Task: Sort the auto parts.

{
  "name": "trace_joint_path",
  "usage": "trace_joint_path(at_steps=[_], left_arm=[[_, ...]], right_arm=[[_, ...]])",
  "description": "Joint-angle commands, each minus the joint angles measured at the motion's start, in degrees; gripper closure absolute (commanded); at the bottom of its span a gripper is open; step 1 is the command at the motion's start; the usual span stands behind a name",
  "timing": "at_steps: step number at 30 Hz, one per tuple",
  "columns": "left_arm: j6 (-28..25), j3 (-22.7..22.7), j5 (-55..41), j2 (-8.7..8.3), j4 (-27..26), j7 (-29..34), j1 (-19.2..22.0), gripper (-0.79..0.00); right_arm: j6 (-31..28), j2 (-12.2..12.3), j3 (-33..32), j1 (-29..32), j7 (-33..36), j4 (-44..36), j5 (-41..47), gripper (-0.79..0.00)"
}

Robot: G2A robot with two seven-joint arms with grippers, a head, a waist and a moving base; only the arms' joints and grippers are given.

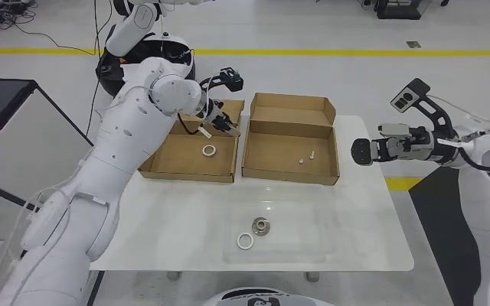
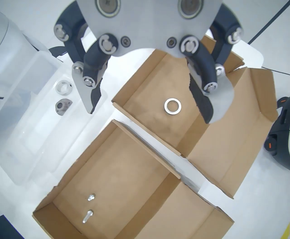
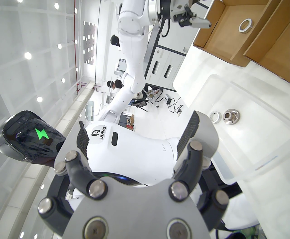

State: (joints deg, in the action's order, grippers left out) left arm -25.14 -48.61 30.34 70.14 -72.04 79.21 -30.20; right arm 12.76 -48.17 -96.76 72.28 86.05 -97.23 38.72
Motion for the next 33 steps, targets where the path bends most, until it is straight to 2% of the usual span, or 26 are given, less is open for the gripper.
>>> trace_joint_path(at_steps=[1,2,6,13,21,33], left_arm=[[2.4,-2.0,-0.1,-1.79,-9.4,2.4,-4.2,-0.785],[3.8,-3.4,-0.5,-2.94,-14.3,3.7,-7.0,-0.785],[6.5,-5.6,-1.1,-5.78,-25.4,6.5,-13.6,-0.785],[7.8,-7.8,-3.0,-8.69,-36.1,7.7,-20.4,-0.785],[8.5,-6.3,-3.9,-9.68,-40.8,6.8,-25.0,-0.785],[8.6,-6.3,-3.9,-9.69,-40.9,6.5,-25.1,-0.785]], right_arm=[[0.0,0.0,0.0,0.0,0.0,0.0,0.0,-0.785],[0.0,0.0,0.0,0.0,0.0,0.0,0.0,-0.785],[0.0,0.0,0.0,0.0,0.0,0.0,0.0,-0.785],[0.0,0.0,0.0,0.0,0.0,0.0,0.0,-0.785],[0.0,0.0,0.0,0.0,0.0,0.0,0.0,-0.785],[0.0,0.0,0.0,0.0,0.0,0.0,0.0,-0.785]])
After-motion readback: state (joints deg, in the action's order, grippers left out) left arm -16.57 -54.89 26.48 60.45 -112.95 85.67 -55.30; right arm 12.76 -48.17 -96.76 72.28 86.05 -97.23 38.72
